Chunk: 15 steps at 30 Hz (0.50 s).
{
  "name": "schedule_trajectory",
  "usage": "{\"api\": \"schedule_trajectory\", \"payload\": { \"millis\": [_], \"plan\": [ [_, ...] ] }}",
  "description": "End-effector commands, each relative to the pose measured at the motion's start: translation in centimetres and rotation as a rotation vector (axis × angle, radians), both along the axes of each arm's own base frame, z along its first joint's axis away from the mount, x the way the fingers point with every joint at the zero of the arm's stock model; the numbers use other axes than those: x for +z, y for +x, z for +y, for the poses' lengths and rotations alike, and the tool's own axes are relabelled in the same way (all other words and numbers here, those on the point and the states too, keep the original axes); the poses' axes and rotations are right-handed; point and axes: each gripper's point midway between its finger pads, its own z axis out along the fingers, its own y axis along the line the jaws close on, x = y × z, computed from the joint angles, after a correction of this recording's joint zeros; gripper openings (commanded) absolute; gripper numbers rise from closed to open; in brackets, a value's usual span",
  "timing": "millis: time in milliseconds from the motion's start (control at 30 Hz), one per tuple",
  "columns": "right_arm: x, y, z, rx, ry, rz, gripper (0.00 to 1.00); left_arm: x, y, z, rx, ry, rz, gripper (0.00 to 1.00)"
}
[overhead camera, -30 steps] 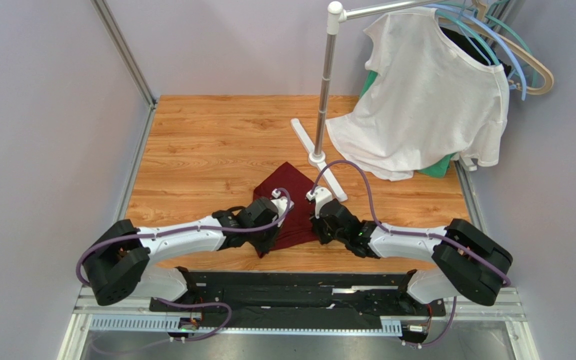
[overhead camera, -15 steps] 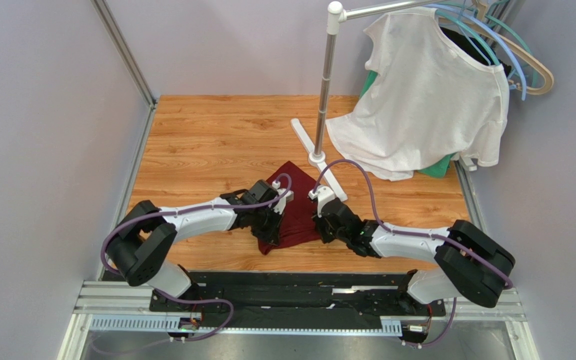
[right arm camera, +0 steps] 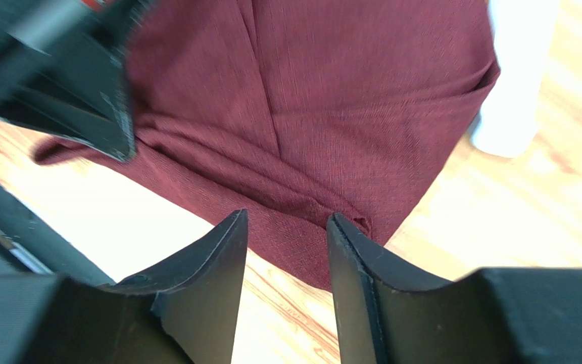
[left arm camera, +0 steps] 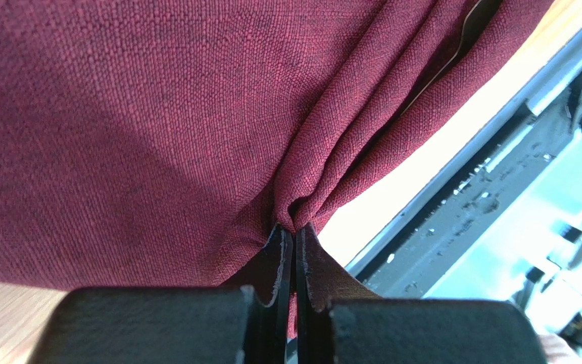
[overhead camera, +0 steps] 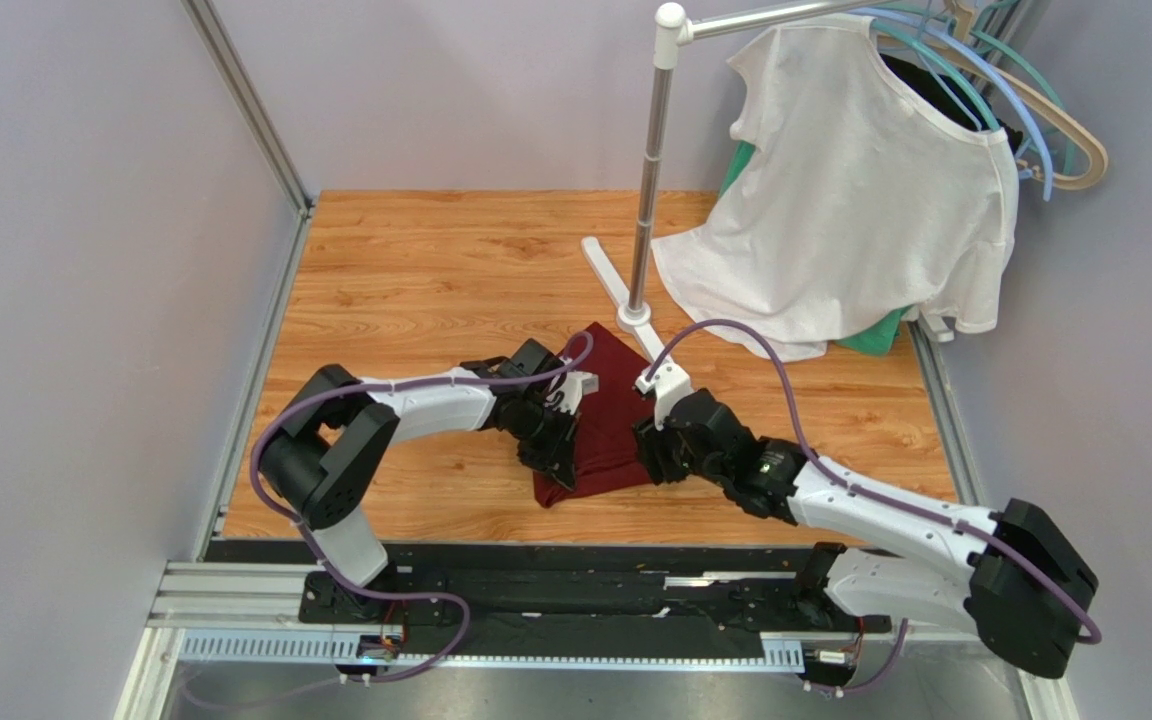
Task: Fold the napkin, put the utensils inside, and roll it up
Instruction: Roll the napkin at the center of the board.
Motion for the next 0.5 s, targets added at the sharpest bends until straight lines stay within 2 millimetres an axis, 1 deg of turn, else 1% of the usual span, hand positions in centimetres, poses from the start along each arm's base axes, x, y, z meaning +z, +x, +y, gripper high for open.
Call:
{"api": "schedule_trajectory", "payload": {
  "millis": [0, 67, 100, 133, 167, 200, 233, 267, 300, 333, 367, 433, 467],
  "plan": [
    [3.8, 0.4, 0.6, 0.022, 0.047, -0.065, 0.48, -4.0, -2.1, 3.6, -0.029, 0.183, 0.095, 0.0],
    [4.3, -0.2, 1.0, 0.039, 0.078, -0.041, 0.5, -4.0, -2.2, 3.4, -0.037, 0.174, 0.124, 0.0],
    [4.5, -0.3, 1.4, 0.047, 0.093, -0.029, 0.56, -4.0, -2.1, 3.4, -0.035, 0.168, 0.133, 0.0],
    [4.4, -1.0, 2.0, 0.074, 0.114, 0.004, 0.59, -4.0, -2.3, 3.2, -0.038, 0.152, 0.156, 0.0],
    [4.0, -1.2, 2.4, 0.077, 0.122, 0.031, 0.62, -4.0, -2.2, 3.1, -0.04, 0.144, 0.161, 0.0],
    [4.0, -1.4, 2.8, 0.08, 0.128, 0.043, 0.63, -4.0, -2.0, 3.2, -0.034, 0.14, 0.167, 0.0],
    [3.7, -1.9, 3.2, 0.097, 0.137, 0.055, 0.62, -4.2, -2.0, 3.2, -0.032, 0.141, 0.18, 0.0],
    [4.2, -1.7, 4.1, 0.103, 0.184, 0.034, 0.61, -4.2, -2.0, 3.2, -0.029, 0.139, 0.188, 0.0],
    [4.3, -1.7, 4.5, 0.078, 0.227, 0.049, 0.61, -4.2, -2.0, 3.2, -0.026, 0.135, 0.195, 0.0],
    [3.9, -1.7, 4.7, 0.069, 0.249, 0.055, 0.61, -4.3, -2.0, 3.2, -0.022, 0.128, 0.205, 0.0],
    [4.5, -1.5, 5.5, 0.073, 0.295, 0.047, 0.6, -4.3, -2.0, 3.2, -0.02, 0.124, 0.208, 0.0],
    [3.5, -1.9, 6.3, 0.06, 0.311, 0.125, 0.56, -4.3, -1.9, 3.2, -0.016, 0.121, 0.213, 0.0],
    [4.1, -1.7, 7.2, 0.063, 0.345, 0.133, 0.55, -4.2, -1.8, 3.2, -0.015, 0.117, 0.213, 0.0]
  ]
}}
